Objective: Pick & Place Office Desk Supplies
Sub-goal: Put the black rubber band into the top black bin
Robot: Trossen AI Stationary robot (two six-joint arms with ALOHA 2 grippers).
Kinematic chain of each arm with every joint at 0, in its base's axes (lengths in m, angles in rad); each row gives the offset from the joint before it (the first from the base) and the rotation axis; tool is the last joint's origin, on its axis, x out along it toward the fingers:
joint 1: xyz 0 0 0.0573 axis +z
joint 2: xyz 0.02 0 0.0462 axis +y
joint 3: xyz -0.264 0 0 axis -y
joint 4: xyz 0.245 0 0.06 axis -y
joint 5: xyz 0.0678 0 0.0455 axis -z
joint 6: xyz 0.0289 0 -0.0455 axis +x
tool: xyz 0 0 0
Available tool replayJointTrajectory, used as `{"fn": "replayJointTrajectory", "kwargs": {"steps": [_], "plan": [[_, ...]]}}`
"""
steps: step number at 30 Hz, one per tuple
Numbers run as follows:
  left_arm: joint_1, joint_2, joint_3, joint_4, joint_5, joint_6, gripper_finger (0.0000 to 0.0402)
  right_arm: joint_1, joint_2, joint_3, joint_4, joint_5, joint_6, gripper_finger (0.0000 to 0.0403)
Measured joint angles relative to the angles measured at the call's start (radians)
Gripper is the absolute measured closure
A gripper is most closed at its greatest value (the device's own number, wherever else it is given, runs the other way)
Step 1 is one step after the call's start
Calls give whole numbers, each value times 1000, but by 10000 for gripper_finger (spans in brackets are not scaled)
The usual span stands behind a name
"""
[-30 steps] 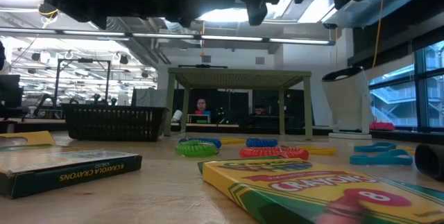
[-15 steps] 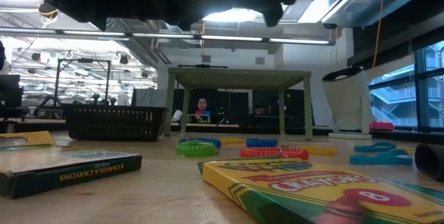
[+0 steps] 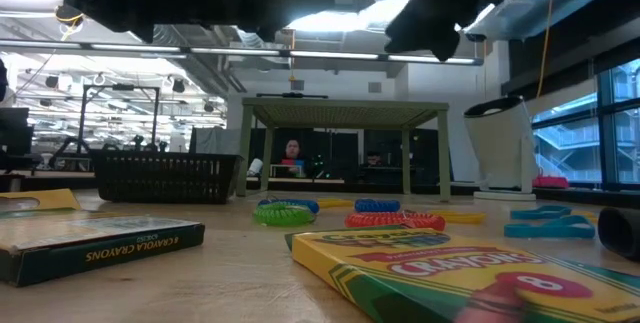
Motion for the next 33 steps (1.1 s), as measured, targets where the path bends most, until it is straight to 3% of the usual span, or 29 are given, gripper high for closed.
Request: {"fn": "replayJointTrajectory", "kwargs": {"steps": [3,6,10,16,27,33], "plan": [[0,0,0,-10,-31,-33,396,10,8,0,-12,50,3,246],[8,-3,0,-71,-168,-141,396,29,10,0,-23,101,8,252],[57,-35,0,-294,-261,-201,399,56,13,0,-26,105,8,260],[170,-106,0,-628,-266,-374,397,83,13,0,-27,105,3,267],[290,-434,0,-1159,-274,-439,399,91,13,0,-27,106,-6,268],[314,-546,0,-1476,-436,-590,397,91,13,0,-27,106,-23,268]]}}
